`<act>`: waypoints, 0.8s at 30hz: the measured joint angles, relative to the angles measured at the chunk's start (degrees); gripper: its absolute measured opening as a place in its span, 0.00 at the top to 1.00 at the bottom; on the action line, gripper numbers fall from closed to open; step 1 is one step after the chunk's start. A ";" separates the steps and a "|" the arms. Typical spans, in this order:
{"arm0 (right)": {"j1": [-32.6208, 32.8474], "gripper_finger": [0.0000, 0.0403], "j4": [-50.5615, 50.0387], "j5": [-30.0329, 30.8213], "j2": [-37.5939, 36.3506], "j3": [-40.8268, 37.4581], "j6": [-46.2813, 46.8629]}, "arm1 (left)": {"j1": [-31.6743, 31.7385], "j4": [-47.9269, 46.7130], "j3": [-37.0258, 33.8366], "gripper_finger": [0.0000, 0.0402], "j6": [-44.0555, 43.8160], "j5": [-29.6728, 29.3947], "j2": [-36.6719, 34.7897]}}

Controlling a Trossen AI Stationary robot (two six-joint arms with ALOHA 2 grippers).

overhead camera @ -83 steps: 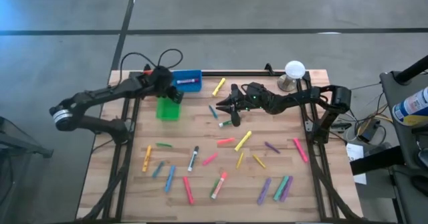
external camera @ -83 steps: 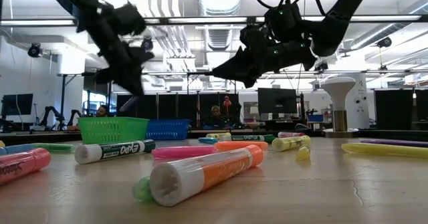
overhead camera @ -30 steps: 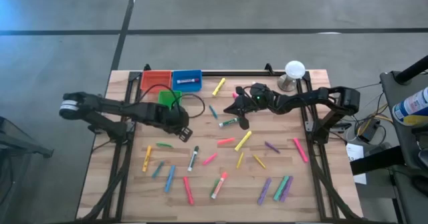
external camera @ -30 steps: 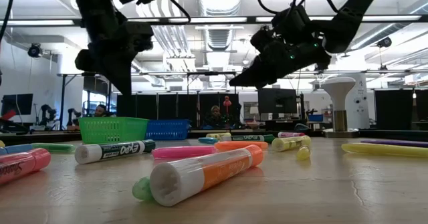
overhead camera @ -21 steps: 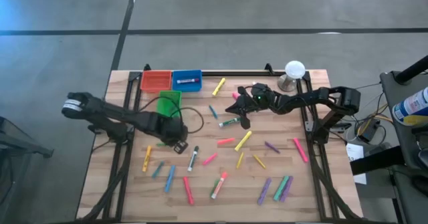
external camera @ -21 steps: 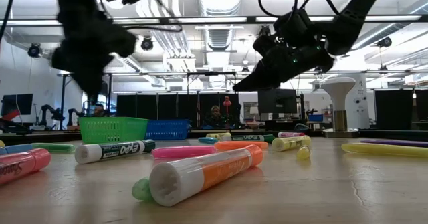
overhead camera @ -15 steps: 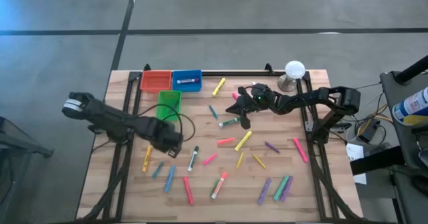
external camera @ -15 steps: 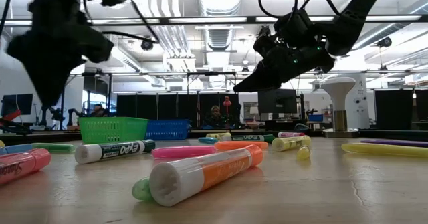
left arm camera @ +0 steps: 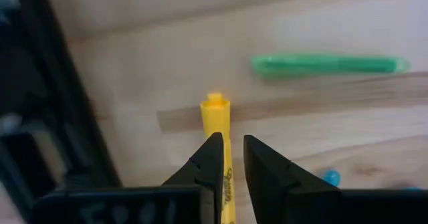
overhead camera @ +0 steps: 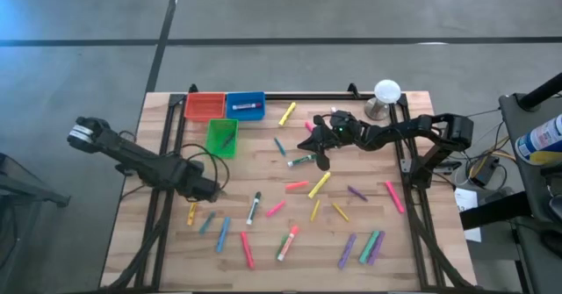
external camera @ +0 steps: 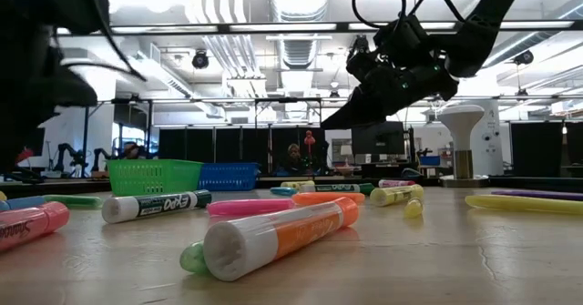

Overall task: Pick & Place Markers
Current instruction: Put the yellow highlighter into the orange bin

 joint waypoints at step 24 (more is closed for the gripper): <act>0.27 0.97 0.42 -0.07 0.02 -0.04 0.76 | -0.38 1.15 -3.22 0.87 -3.77 4.83 -2.95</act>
